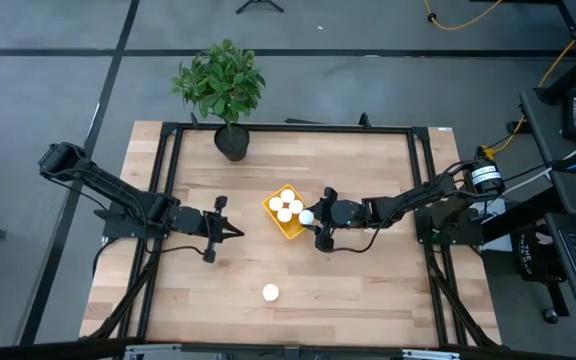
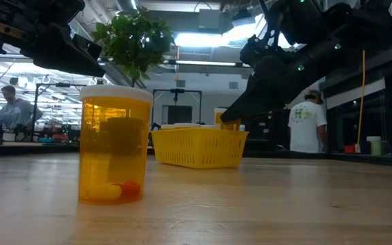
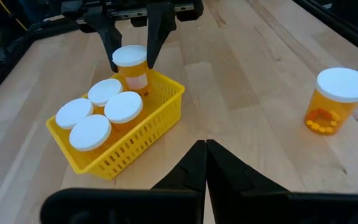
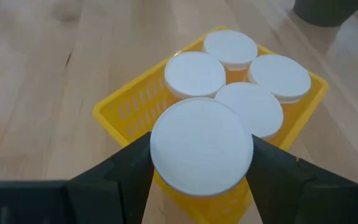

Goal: Pick and place pill bottles into a basket
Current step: Put the top pill bottle into the bin

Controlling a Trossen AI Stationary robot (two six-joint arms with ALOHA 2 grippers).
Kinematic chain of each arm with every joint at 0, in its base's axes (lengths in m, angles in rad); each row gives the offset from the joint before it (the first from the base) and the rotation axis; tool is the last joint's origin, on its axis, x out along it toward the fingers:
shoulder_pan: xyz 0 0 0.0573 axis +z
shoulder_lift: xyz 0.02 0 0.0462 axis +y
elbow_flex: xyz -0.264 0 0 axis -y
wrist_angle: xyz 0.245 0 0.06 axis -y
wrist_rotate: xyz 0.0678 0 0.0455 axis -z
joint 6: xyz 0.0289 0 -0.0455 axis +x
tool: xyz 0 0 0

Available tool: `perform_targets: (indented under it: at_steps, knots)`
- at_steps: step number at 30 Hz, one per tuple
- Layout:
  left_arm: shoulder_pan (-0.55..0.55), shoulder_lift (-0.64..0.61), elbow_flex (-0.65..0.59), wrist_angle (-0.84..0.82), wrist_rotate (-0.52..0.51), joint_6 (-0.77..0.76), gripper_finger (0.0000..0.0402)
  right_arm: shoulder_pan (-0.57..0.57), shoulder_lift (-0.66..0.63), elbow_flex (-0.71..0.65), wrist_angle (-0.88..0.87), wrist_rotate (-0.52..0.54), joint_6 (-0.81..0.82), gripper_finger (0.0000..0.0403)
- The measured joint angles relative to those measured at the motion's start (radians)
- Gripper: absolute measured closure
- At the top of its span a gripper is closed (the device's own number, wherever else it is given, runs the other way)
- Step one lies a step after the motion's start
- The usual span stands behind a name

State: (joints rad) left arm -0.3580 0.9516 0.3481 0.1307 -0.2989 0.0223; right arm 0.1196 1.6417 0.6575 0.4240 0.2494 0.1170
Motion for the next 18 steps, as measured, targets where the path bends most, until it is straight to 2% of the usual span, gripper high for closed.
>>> perform_targets:
  at_steps: [18]
  knots:
    - [0.000,0.000,0.000,0.000,0.000,0.000,0.0398,-0.001,0.000,0.000,0.001,0.000,-0.019,0.0176]
